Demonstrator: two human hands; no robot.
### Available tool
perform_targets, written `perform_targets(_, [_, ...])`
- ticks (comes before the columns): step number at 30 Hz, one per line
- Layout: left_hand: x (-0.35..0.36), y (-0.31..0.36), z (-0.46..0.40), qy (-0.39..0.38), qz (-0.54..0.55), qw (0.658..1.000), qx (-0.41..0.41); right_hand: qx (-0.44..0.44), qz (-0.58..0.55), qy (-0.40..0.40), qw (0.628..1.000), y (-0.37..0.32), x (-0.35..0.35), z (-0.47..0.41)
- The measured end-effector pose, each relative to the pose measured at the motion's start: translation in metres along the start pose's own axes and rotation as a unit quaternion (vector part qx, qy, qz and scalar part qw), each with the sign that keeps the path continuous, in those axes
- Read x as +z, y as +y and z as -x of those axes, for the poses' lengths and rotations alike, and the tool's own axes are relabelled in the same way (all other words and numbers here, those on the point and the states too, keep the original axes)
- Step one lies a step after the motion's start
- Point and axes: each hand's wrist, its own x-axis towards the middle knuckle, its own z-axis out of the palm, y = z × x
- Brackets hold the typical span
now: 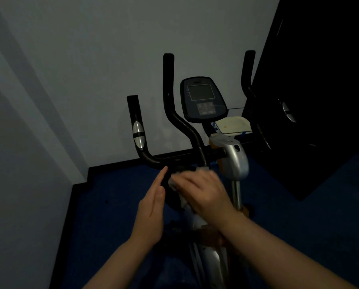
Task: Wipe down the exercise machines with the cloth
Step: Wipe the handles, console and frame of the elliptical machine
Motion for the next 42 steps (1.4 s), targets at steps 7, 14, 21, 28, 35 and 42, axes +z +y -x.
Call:
perform_targets(7, [0.003,0.018,-0.022,0.069,-0.064,0.995,-0.019,0.283,-0.115,-0.059,0.95,0.014,0.0,-0.041])
perform_targets(14, [0.03,0.016,-0.027,0.151,-0.13,0.98,-0.02,0.396,-0.187,-0.041,0.898,-0.027,-0.001,-0.007])
perform_targets(21, [0.032,0.015,-0.027,0.185,-0.177,0.966,-0.029,0.321,-0.079,-0.132,0.934,-0.008,0.004,-0.03])
perform_targets(28, [0.03,0.018,-0.027,0.17,-0.177,0.969,-0.016,0.267,-0.062,-0.164,0.948,0.002,0.003,-0.028])
perform_targets(35, [0.033,0.018,-0.025,0.193,-0.158,0.968,-0.025,0.339,-0.129,-0.174,0.916,-0.011,-0.016,-0.01])
perform_targets(42, [0.033,0.015,-0.022,0.186,-0.098,0.978,-0.003,0.288,-0.175,-0.103,0.936,0.0,0.003,-0.02])
